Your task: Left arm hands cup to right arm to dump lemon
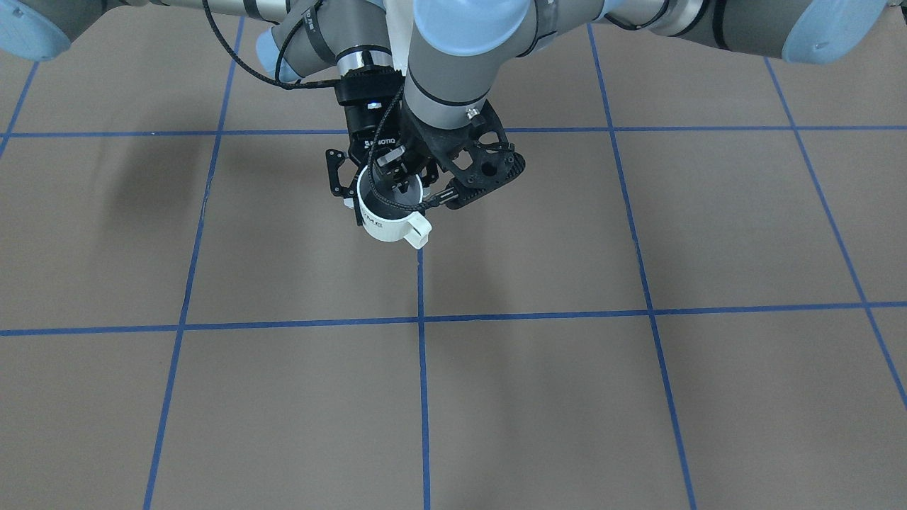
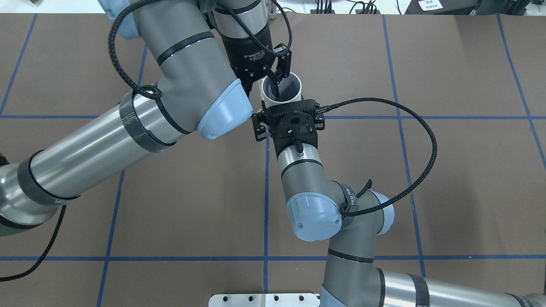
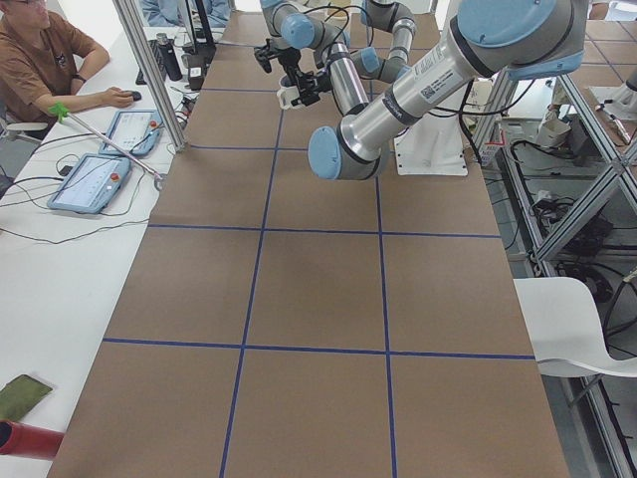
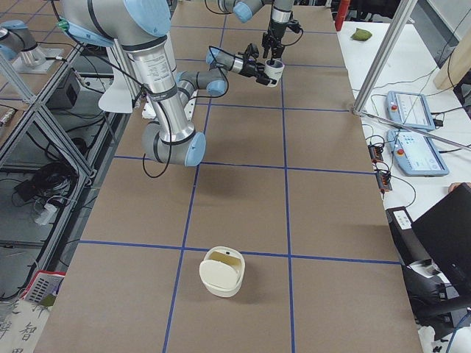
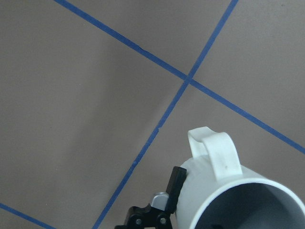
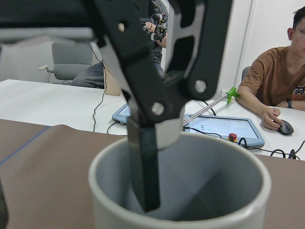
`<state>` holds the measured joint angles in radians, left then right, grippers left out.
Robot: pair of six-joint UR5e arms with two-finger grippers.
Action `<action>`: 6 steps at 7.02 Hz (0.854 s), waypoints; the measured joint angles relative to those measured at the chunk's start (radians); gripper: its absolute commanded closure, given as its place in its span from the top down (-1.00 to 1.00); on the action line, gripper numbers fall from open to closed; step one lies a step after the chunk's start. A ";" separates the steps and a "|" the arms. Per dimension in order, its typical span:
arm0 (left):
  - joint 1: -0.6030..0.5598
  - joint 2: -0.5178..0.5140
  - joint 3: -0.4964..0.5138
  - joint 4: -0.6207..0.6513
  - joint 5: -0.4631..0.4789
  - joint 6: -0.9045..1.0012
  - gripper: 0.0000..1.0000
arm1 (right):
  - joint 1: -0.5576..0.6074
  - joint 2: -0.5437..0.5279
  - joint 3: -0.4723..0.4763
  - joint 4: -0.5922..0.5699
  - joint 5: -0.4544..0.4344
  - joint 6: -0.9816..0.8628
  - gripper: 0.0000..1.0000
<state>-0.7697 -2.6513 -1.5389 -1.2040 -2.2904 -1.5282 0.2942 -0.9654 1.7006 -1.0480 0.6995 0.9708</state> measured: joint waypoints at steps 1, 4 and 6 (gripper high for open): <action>0.003 0.000 0.000 0.000 0.004 -0.001 -0.26 | -0.001 0.000 0.002 0.000 0.000 0.000 -0.74; 0.004 -0.003 -0.002 0.001 0.006 -0.007 -1.00 | -0.003 0.003 0.006 0.000 0.000 0.000 -0.10; 0.003 -0.005 -0.003 0.002 0.006 -0.010 -1.00 | -0.004 0.010 0.009 0.003 0.000 0.003 1.00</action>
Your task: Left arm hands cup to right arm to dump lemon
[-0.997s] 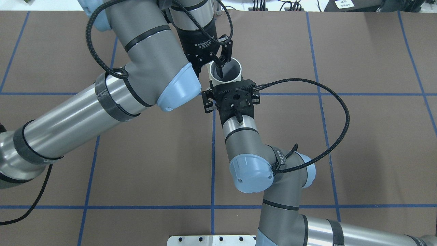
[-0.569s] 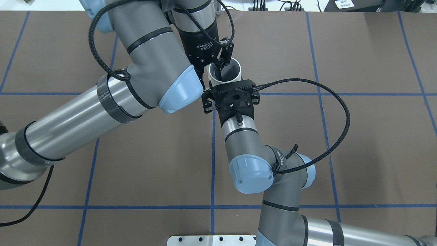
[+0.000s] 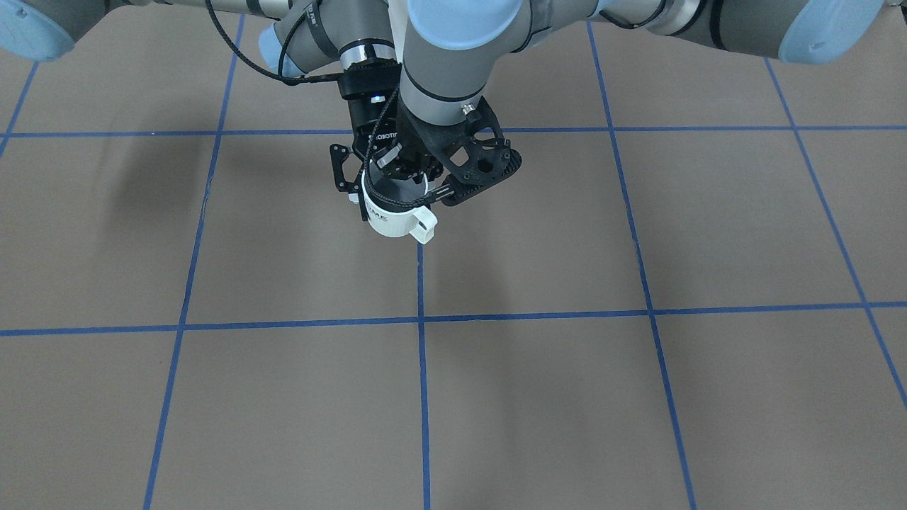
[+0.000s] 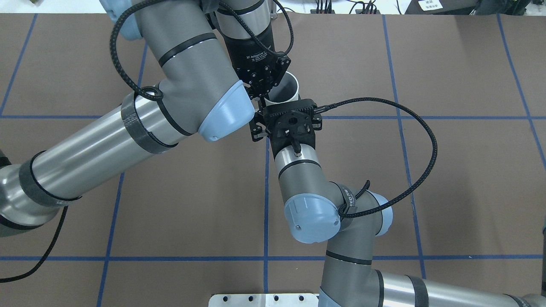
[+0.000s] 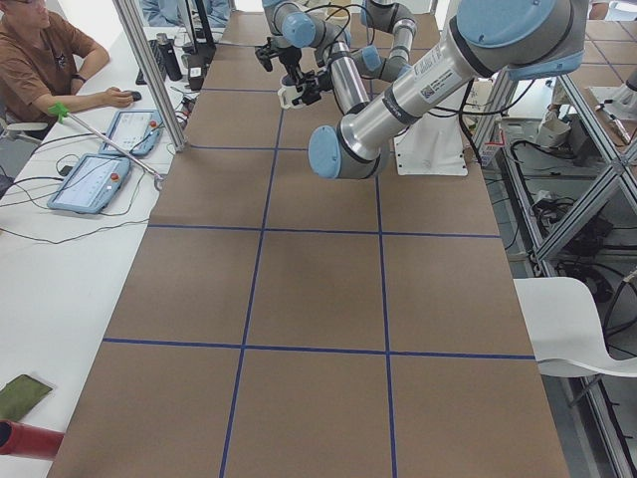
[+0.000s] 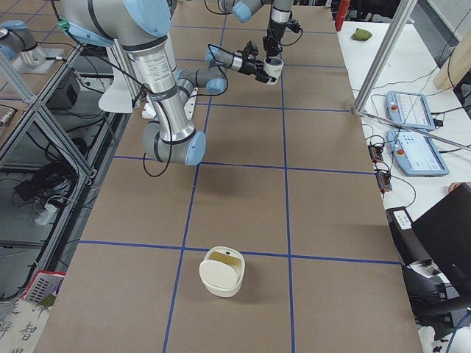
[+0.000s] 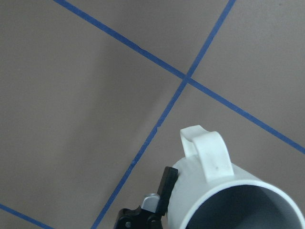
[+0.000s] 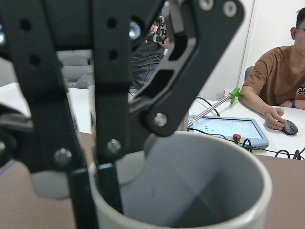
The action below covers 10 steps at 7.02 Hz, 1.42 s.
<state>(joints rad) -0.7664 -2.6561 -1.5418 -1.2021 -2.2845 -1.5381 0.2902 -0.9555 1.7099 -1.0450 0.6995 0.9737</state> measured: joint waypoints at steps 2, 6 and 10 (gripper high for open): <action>0.001 -0.002 -0.001 0.000 -0.001 0.000 -1.00 | -0.003 -0.001 0.000 0.014 0.001 0.011 1.00; -0.007 -0.005 0.000 0.003 0.000 0.000 -1.00 | -0.014 -0.016 0.005 0.023 0.003 0.011 1.00; -0.076 -0.011 0.007 0.017 0.005 0.006 -1.00 | -0.028 -0.056 0.032 0.058 -0.001 0.013 1.00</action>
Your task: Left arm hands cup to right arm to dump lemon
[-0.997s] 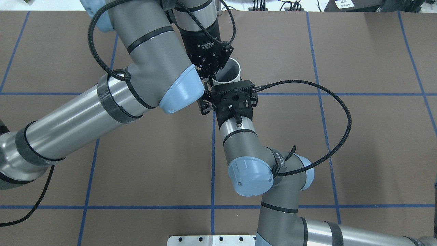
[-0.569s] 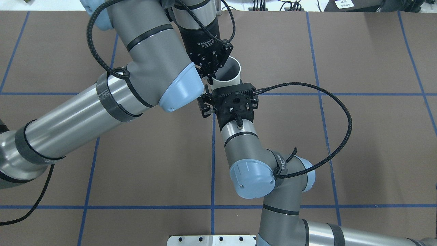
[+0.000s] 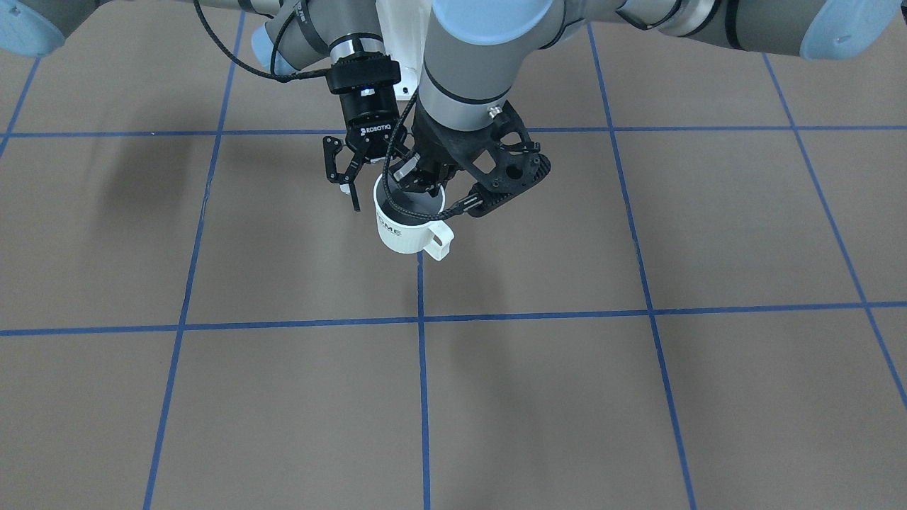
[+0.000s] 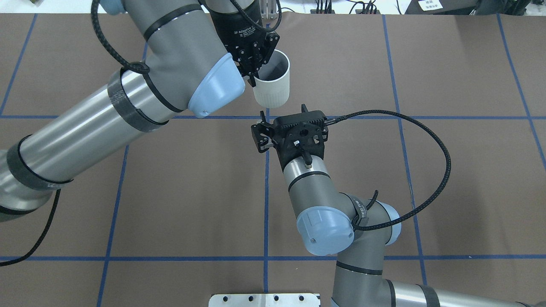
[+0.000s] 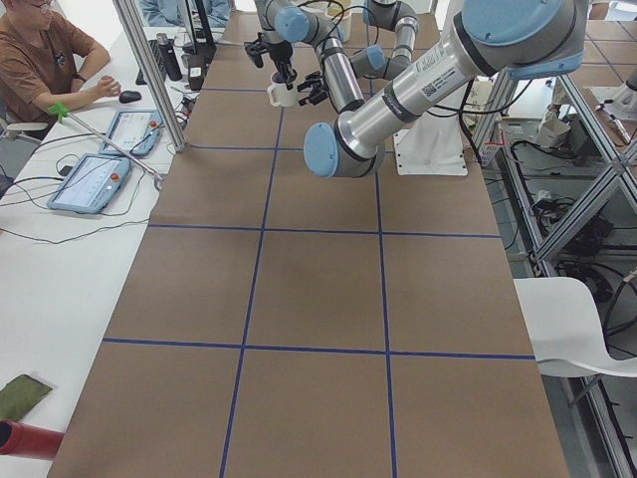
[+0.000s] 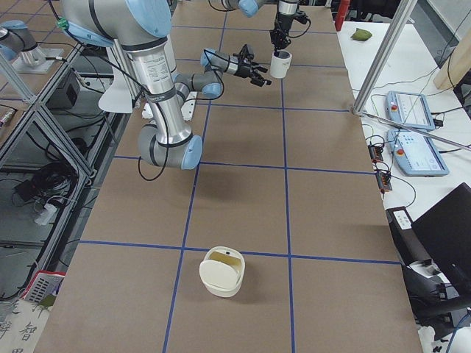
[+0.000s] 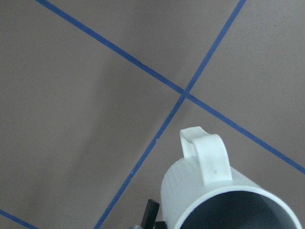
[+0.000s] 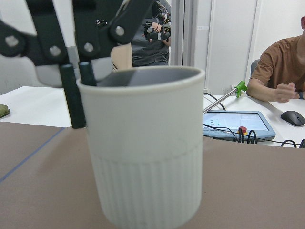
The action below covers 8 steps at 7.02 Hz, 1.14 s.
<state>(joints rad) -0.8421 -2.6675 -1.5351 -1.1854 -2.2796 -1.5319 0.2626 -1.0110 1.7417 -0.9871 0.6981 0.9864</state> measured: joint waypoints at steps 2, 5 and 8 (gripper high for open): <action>-0.069 0.004 -0.020 0.023 -0.004 0.055 -1.00 | -0.002 -0.006 0.013 0.003 0.002 -0.001 1.00; -0.146 0.164 -0.196 0.143 -0.002 0.357 -1.00 | 0.025 -0.044 0.029 -0.004 0.055 -0.011 1.00; -0.226 0.471 -0.338 0.109 -0.003 0.692 -1.00 | 0.160 -0.117 0.030 -0.014 0.295 -0.020 1.00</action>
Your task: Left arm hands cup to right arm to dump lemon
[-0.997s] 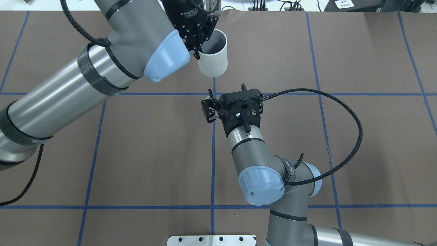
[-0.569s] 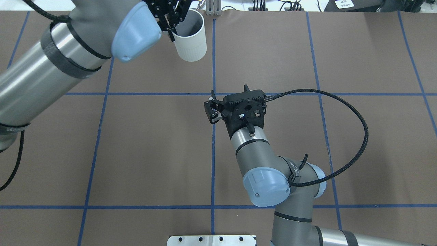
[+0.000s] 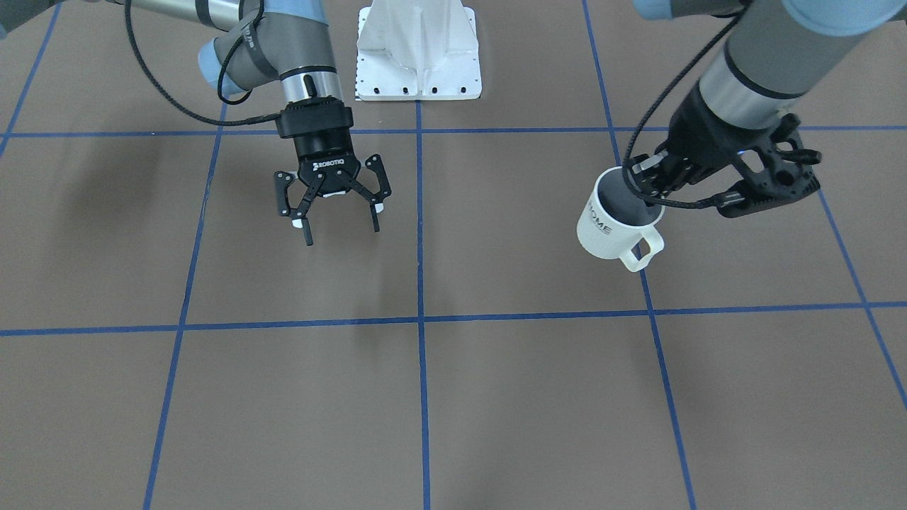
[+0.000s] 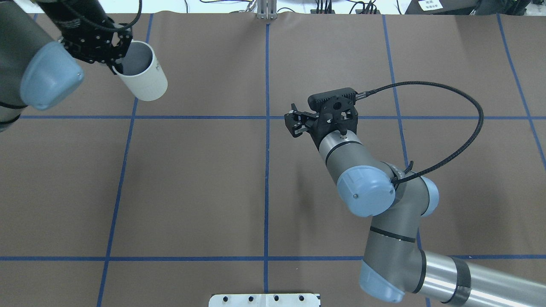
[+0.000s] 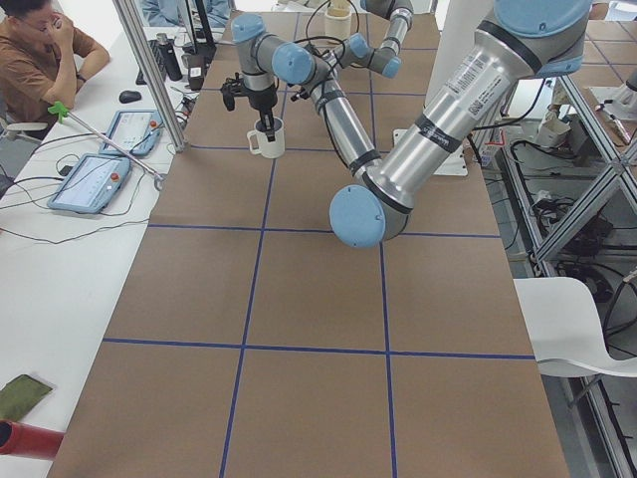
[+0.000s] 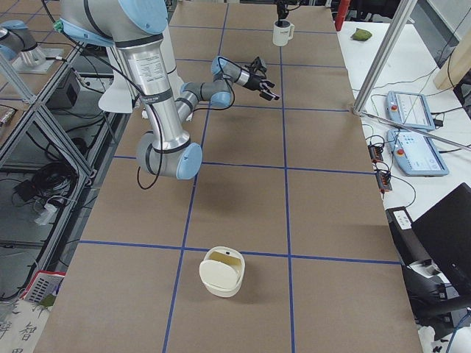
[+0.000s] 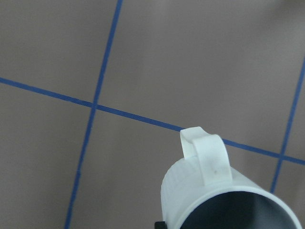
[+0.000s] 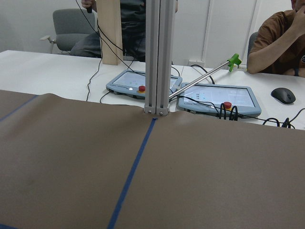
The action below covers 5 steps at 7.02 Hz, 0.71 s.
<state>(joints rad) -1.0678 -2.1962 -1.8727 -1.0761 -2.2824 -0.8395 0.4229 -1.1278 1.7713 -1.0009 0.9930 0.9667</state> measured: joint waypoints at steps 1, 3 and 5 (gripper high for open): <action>-0.015 0.111 -0.007 -0.080 -0.001 0.071 -1.00 | 0.058 -0.022 0.001 -0.001 0.100 -0.006 1.00; -0.037 0.292 0.038 -0.277 -0.003 0.152 -1.00 | 0.188 -0.086 0.015 -0.002 0.341 -0.055 1.00; -0.065 0.408 0.068 -0.334 -0.004 0.270 -1.00 | 0.315 -0.175 0.049 -0.036 0.569 -0.158 1.00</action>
<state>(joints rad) -1.1324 -1.7886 -1.8046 -1.4104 -2.2862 -0.5693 0.7383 -1.3031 1.8207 -1.0373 1.5623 0.8084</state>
